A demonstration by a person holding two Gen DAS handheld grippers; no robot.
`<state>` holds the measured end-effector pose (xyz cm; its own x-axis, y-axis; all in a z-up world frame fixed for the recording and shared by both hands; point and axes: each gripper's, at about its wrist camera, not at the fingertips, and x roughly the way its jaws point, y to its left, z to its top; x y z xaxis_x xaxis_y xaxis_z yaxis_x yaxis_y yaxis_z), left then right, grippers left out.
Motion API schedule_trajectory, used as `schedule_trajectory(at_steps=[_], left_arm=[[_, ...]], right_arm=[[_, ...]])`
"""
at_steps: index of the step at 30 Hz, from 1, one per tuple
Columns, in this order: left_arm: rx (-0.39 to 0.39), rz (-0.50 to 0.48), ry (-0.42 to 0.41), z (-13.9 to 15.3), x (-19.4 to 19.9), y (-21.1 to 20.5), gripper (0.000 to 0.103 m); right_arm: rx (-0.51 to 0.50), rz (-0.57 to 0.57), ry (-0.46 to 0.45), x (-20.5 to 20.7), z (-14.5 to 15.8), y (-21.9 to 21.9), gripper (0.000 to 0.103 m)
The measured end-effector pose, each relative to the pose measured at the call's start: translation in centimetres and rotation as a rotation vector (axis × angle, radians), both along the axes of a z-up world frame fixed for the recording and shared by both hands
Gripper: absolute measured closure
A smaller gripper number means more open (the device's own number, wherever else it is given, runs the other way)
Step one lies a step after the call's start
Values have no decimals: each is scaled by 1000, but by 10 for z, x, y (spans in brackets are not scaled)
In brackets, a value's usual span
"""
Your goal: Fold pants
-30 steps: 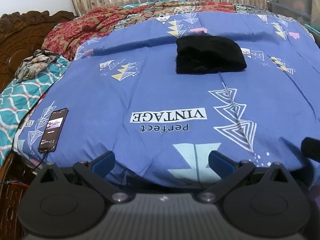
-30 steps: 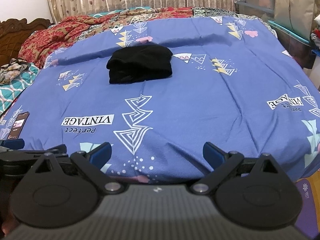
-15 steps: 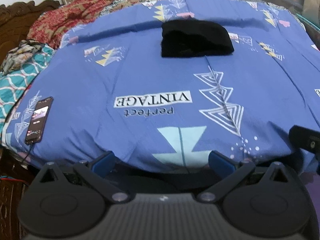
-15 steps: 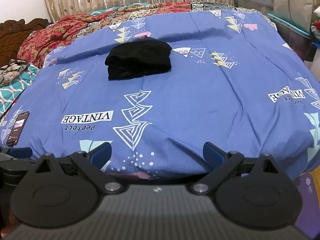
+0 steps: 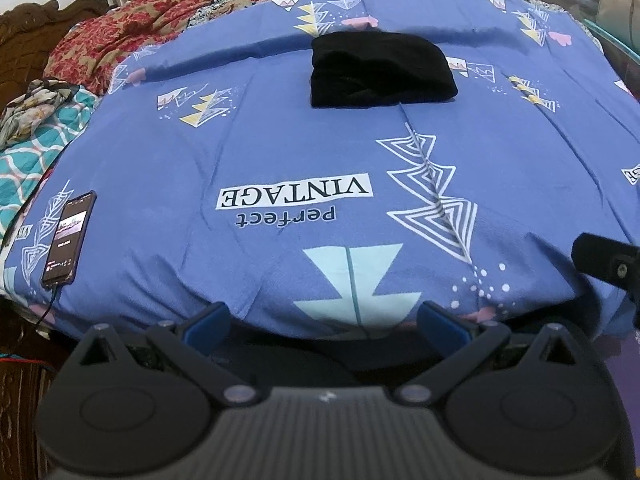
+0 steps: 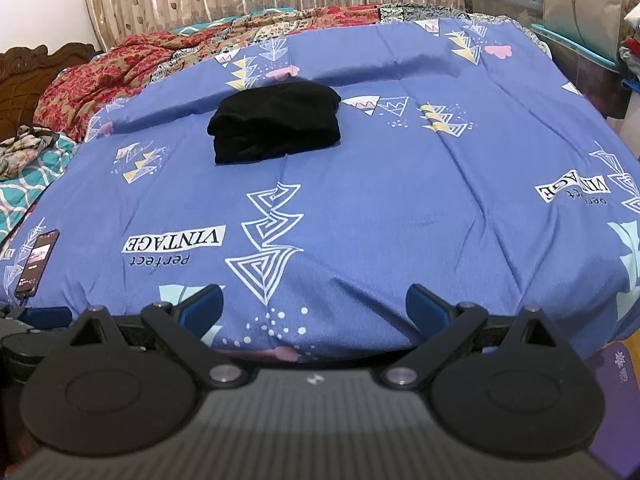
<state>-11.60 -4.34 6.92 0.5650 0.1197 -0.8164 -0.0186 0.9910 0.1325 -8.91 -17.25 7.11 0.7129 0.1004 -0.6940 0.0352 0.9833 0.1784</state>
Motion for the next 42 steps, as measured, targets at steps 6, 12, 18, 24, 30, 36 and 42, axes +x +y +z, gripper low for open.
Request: schedule_trajectory(at_steps=[6, 12, 18, 24, 30, 36, 42], left_arm=[[10, -2, -20, 3, -1, 1, 0], [17, 3, -44, 8, -4, 0, 0], [10, 10, -6, 3, -1, 2, 0], [14, 8, 25, -3, -1, 0, 0], [22, 11, 52, -7, 0, -1, 0], [33, 6, 66, -10, 0, -3, 0], [46, 3, 69, -11, 0, -5, 0]], right_arm=[[1, 5, -17, 0, 2, -3, 4], [-4, 10, -36, -1, 5, -5, 4], [4, 8, -26, -1, 2, -5, 4], [10, 8, -19, -1, 1, -5, 4], [15, 6, -11, -1, -1, -6, 4], [20, 8, -2, -1, -3, -7, 4], [25, 6, 3, -1, -5, -10, 4]])
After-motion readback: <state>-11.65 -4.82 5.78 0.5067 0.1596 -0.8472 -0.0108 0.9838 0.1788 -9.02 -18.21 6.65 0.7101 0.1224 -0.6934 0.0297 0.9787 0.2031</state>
